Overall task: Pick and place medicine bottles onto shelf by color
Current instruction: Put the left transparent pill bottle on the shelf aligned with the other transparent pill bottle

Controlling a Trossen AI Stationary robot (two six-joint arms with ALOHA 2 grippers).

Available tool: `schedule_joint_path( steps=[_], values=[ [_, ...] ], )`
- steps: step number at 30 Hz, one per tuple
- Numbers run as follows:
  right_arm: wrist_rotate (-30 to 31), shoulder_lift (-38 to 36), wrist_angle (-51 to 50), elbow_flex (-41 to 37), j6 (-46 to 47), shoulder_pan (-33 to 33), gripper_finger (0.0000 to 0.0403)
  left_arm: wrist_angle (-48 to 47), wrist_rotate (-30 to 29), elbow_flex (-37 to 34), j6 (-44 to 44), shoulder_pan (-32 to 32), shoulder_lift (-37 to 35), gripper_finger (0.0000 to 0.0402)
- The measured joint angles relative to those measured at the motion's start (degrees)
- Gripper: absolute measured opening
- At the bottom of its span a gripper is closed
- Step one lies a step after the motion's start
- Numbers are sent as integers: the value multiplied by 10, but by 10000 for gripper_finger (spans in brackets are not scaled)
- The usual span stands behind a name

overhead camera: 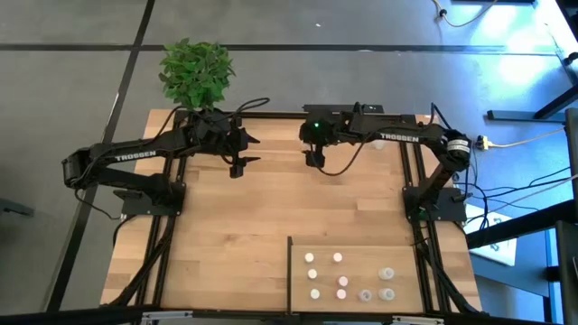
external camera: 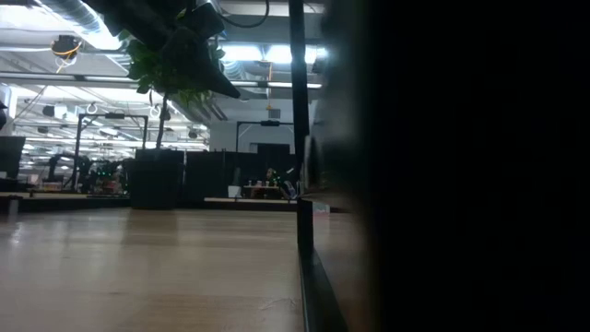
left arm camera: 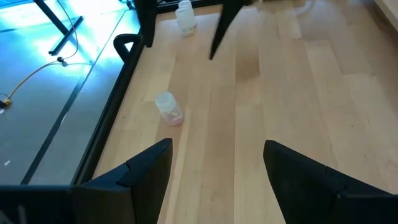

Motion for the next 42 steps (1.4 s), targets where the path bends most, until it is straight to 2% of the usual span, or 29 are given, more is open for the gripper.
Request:
schedule_joint_path(
  steps=[5, 18, 26, 42],
  values=[
    [-2, 19, -6, 0, 50, -22, 374, 0, 0, 0, 0, 0, 0, 247],
    [-19, 103, 9, 0, 0, -17, 374, 0, 0, 0, 0, 0, 0, 247],
    [29, 108, 42, 0, 0, -22, 374, 0, 0, 0, 0, 0, 0, 247],
    [16, 137, 59, -1, 13, -49, 374, 0, 0, 0, 0, 0, 0, 247]
  ],
)
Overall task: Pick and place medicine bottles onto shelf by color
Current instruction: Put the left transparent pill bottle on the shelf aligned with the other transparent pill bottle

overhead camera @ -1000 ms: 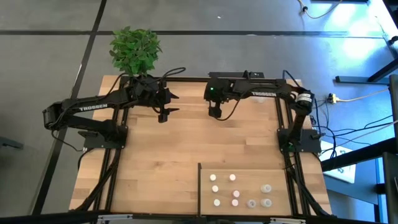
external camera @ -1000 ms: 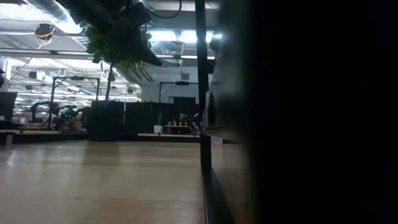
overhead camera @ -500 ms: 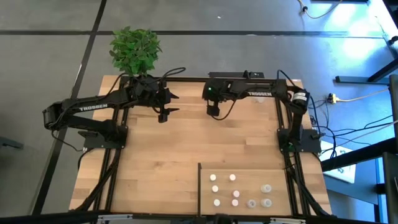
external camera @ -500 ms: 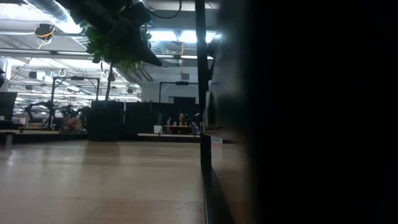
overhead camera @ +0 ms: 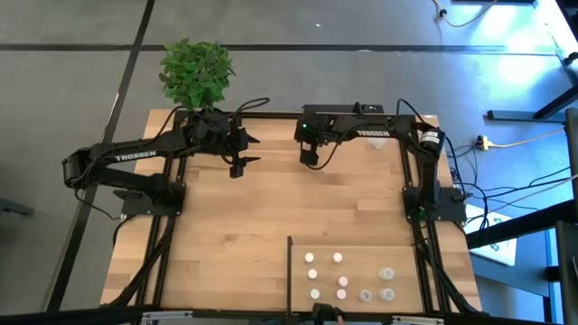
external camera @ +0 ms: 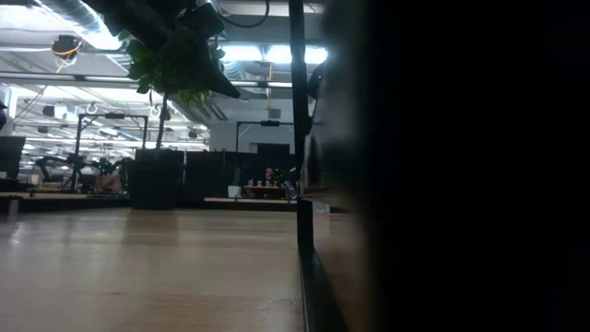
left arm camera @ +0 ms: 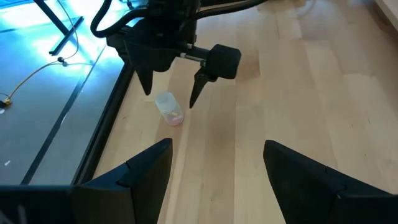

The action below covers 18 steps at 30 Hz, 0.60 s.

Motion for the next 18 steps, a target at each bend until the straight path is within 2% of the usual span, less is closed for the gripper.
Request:
schedule_joint_path(
  steps=[18],
  values=[
    [-34, 20, 15, 0, 0, -10, 374, 0, 0, 0, 0, 0, 0, 247]
  ],
)
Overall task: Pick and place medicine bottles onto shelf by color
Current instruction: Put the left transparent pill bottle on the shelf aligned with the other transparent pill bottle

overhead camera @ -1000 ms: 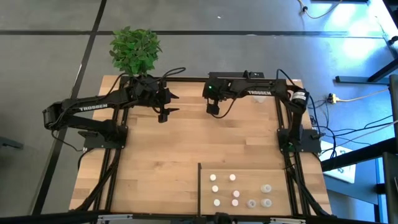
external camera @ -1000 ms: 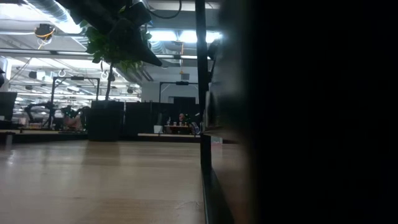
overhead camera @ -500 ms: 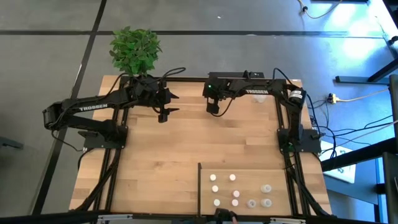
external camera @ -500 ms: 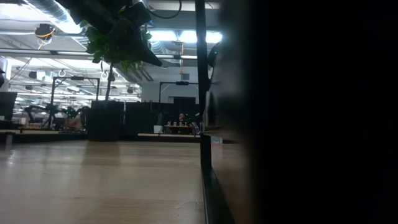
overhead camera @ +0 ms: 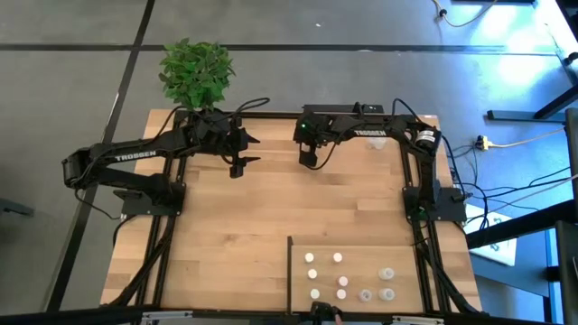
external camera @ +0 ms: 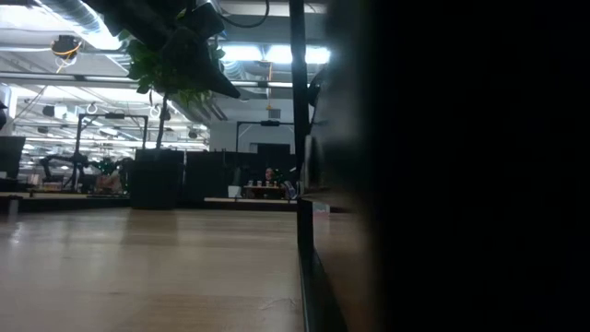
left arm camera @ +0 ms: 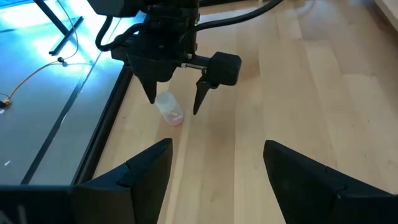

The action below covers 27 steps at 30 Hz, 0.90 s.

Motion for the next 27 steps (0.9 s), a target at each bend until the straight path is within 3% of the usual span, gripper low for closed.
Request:
schedule_joint_path(
  steps=[6, 27],
  values=[
    [0, 0, 0, 0, -1, 0, 352, 0, 0, 0, 0, 0, 0, 247],
    [-13, 0, -8, 0, 66, 0, 210, 0, 0, 0, 0, 0, 0, 247]
  ],
)
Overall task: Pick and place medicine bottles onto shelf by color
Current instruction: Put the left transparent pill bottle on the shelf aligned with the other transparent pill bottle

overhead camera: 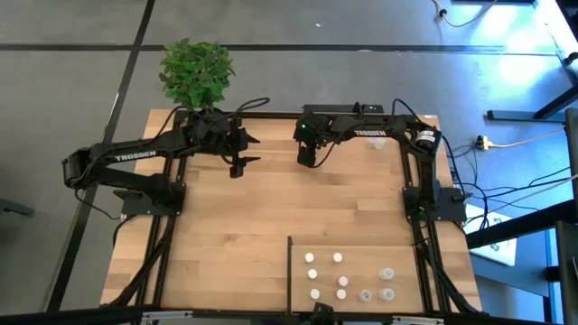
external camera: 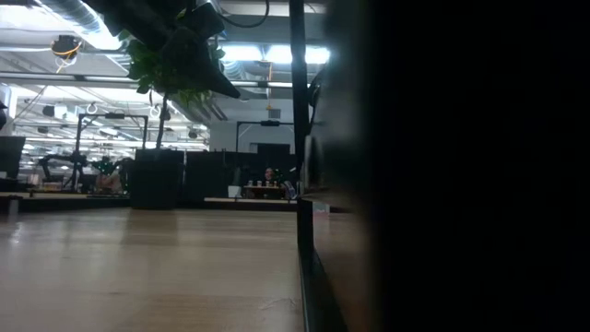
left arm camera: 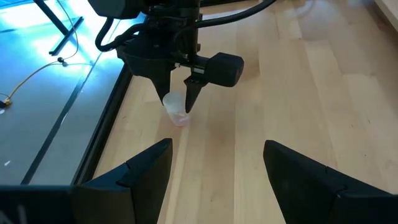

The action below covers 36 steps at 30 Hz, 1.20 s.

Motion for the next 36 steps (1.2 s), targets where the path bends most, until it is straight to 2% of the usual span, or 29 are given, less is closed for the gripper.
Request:
schedule_joint_path(
  steps=[10, 17, 28, 36],
  values=[
    [1, -1, 1, 0, 48, 0, 144, 0, 0, 0, 0, 0, 0, 247],
    [2, -1, 0, 0, 61, 4, 159, 0, 0, 0, 0, 0, 0, 247],
    [3, -4, -2, 0, 71, 21, 156, 0, 0, 0, 0, 0, 0, 247],
    [16, -55, -27, 0, 71, 35, 153, 0, 0, 0, 0, 0, 0, 247]
  ],
)
